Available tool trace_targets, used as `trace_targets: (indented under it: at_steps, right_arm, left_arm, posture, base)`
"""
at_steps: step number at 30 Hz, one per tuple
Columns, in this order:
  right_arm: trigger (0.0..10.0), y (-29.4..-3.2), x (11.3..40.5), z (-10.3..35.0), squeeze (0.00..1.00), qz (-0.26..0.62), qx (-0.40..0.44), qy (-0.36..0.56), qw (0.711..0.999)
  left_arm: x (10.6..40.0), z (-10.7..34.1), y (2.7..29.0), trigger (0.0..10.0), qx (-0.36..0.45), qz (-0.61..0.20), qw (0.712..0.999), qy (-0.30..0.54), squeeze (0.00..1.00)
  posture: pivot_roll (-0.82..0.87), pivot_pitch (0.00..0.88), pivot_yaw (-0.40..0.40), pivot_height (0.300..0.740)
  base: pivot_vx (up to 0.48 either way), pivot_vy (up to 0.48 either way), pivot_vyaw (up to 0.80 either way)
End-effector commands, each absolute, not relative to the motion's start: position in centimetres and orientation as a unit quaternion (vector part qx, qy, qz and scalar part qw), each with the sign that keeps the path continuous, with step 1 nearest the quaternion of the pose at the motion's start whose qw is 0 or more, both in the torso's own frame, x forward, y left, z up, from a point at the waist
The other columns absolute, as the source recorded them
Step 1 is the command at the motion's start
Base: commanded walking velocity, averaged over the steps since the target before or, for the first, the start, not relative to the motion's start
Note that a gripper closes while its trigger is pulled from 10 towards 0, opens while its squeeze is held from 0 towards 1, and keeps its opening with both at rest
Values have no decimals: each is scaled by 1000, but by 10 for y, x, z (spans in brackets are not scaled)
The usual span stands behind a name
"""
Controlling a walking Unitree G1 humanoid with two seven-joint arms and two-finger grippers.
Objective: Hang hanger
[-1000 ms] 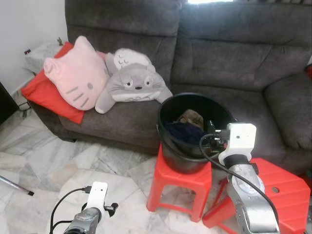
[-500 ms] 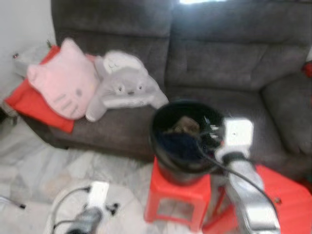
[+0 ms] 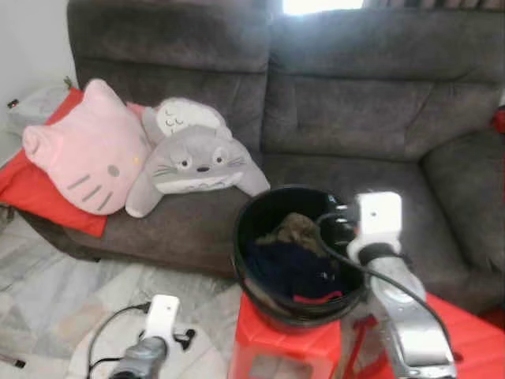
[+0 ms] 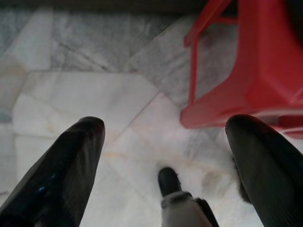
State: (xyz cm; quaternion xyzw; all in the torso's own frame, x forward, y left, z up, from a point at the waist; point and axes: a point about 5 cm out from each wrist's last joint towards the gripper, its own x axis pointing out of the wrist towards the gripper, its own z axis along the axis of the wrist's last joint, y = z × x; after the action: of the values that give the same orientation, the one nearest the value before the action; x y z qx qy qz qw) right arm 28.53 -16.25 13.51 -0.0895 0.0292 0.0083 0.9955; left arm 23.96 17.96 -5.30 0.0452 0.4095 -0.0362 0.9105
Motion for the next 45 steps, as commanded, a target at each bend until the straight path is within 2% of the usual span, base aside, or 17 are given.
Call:
trace_targets:
  at_steps: [1,9,11,14,16,17,18,19,22,26,27,29,33,34,35,42,45]
  right_arm:
    - [10000,-151,290,136,0,48,-97,47,993]
    - [10000,-154,295,126,0,132,-170,130,968]
    - [10000,-156,294,121,0,186,-211,167,945]
    - [10000,-158,294,119,0,208,-239,173,933]
    - [10000,-167,297,112,0,258,-279,205,902]
    - [10000,-167,297,112,0,258,-279,205,902]
    - [10000,-169,297,110,0,286,-302,217,883]
    - [10000,-170,298,108,0,295,-308,222,877]
    - [10000,-171,302,106,0,308,-312,234,868]
    - [10000,-177,315,107,0,290,-298,241,877]
    - [10000,-175,319,109,1000,294,-273,232,886]
    - [10000,-172,321,109,1000,302,-250,229,891]
    - [10000,-165,324,99,1000,320,-271,244,875]
    - [10000,-161,324,96,529,333,-271,248,868]
    - [10000,-157,324,94,0,350,-271,252,861]
    - [10000,-143,325,86,0,375,-251,271,850]
    - [10000,-138,321,81,0,403,-249,281,835]
  left_arm:
    - [240,-51,192,10000,56,-25,910,409,0]
    - [241,-51,192,10000,56,-26,910,410,0]
    - [241,-50,192,10000,55,-26,910,410,0]
    - [241,-50,192,10000,55,-27,910,411,0]
    - [242,-50,191,10000,54,-28,910,411,0]
    - [242,-50,191,10000,54,-28,910,411,0]
    - [242,-50,191,10000,53,-28,910,411,0]
    - [242,-50,191,10000,52,-28,910,411,0]
    - [242,-50,191,10000,51,-28,910,411,0]
    - [242,-50,190,10000,50,-28,910,411,0]
    - [242,-50,191,10000,51,-29,909,412,0]
    - [241,-50,191,10000,51,-30,909,413,0]
    - [241,-50,191,10000,52,-31,909,413,0]
    - [241,-50,191,10000,52,-31,909,413,0]
    - [241,-50,192,10000,52,-31,909,413,0]
    - [241,-50,192,10000,51,-29,909,413,0]
    - [241,-51,192,10000,52,-30,908,414,0]
  posture:
    - [-128,0,-7,740]
    - [-130,0,-7,740]
    - [-137,0,-4,740]
    - [-137,0,-4,740]
    - [-135,0,-7,740]
    - [-135,0,-7,740]
    - [-135,0,-7,740]
    - [-135,0,-7,740]
    - [-130,0,-9,740]
    - [-123,0,-8,740]
    - [-127,0,-6,740]
    - [-127,0,-6,740]
    - [-127,0,-2,740]
    - [-124,0,-2,740]
    - [-124,0,-2,740]
    - [-116,0,-2,740]
    - [-116,0,-2,740]
  base:
    - [0,0,0]
    - [0,0,0]
    - [0,0,0]
    - [0,0,0]
    - [0,0,0]
    - [0,0,0]
    - [0,0,0]
    - [0,0,0]
    - [0,0,0]
    - [0,0,0]
    - [0,0,0]
    - [0,0,0]
    - [0,0,0]
    - [0,0,0]
    - [0,0,0]
    - [0,0,0]
    - [0,0,0]
